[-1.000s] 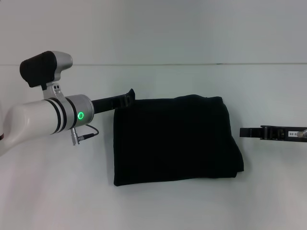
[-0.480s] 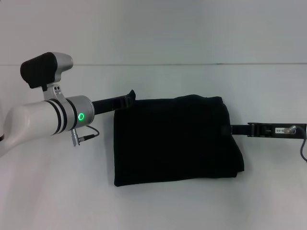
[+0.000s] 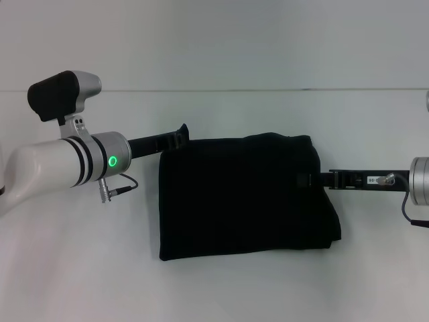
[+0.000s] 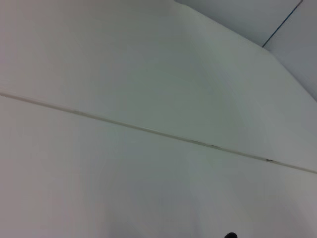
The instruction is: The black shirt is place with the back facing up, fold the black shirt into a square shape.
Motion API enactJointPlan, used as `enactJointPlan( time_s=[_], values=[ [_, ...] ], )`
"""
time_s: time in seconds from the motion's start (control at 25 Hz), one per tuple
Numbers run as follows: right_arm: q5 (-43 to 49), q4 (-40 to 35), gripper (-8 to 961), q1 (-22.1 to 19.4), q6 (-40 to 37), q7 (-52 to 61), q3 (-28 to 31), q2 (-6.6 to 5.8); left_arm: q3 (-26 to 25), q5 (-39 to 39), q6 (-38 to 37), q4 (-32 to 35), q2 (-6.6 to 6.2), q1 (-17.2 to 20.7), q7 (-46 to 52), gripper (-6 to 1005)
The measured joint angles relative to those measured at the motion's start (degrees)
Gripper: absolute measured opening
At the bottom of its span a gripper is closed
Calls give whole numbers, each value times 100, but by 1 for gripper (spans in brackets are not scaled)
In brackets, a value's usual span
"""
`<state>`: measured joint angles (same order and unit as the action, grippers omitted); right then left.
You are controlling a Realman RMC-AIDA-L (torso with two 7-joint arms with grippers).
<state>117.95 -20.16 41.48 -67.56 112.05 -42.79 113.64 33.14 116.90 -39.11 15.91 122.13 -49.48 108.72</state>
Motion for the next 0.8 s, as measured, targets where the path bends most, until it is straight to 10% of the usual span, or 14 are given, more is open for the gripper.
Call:
enactJointPlan(
  time_s=[0.36, 0.52, 0.8],
  values=[
    [-15, -26, 279, -48, -114, -89, 47, 19, 0, -7, 0, 0, -6, 0, 0, 55],
    [-19, -35, 60, -87, -118, -89, 51, -18, 0, -9, 9, 0, -13, 0, 0, 55],
    [-19, -39, 25, -189, -118, -43, 52, -96, 0, -10, 2, 0, -20, 24, 36, 55]
  ],
)
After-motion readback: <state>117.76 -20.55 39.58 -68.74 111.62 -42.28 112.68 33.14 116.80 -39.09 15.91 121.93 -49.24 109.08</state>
